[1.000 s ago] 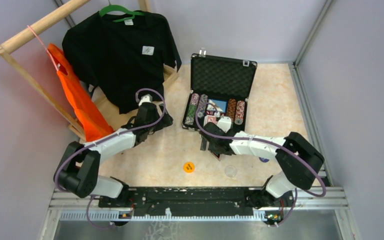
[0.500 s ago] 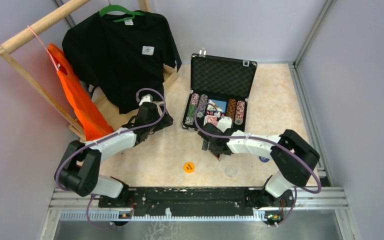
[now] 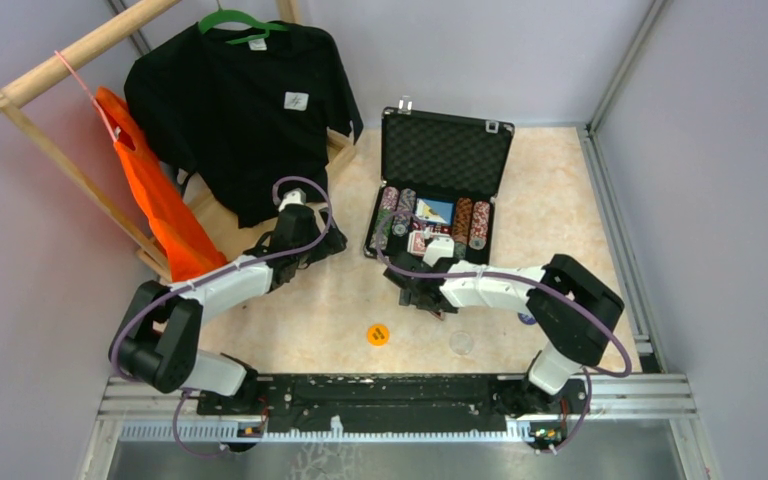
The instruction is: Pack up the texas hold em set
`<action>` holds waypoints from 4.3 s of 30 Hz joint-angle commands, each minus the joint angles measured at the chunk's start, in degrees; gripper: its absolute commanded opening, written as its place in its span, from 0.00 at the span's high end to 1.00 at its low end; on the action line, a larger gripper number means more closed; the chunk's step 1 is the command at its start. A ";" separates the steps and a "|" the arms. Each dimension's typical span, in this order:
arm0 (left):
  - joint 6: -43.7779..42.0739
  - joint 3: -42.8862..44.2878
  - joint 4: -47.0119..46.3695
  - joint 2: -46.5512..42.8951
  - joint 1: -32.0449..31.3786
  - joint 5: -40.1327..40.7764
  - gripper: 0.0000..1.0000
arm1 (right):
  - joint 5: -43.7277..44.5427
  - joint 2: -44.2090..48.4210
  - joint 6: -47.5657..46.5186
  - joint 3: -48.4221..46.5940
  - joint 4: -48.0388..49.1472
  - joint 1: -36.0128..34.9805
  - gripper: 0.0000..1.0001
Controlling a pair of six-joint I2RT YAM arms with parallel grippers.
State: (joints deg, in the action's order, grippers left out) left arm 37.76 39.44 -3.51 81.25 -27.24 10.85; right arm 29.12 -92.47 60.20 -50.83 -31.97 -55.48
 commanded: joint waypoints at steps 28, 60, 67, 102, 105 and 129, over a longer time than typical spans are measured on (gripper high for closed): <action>0.03 1.64 0.61 -0.22 -0.04 -1.18 0.07 | -2.10 2.92 -2.81 3.82 3.71 -1.03 0.29; -0.32 1.87 0.67 0.32 -0.01 -1.24 0.07 | 2.16 5.50 -5.97 0.77 0.55 -1.21 0.43; -0.32 2.03 0.70 0.77 -0.02 -1.50 0.08 | 3.20 6.68 -6.90 -1.11 -1.17 -1.25 0.43; -1.42 2.65 0.79 2.25 -0.02 -0.33 0.08 | -2.97 -4.47 -27.17 -19.92 5.98 16.47 0.43; -1.66 2.57 0.54 2.36 0.00 -0.96 0.08 | -3.51 -6.32 -27.49 -20.34 6.34 16.80 0.40; -2.14 3.42 -0.26 3.91 0.00 -6.30 0.09 | -5.50 10.51 -28.84 -10.57 4.99 16.34 0.15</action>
State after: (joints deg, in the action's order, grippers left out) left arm 36.16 41.56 -2.85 85.84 -27.24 5.87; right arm 25.15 -86.98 32.08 -64.01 -25.58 -38.50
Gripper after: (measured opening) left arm 0.913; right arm 0.849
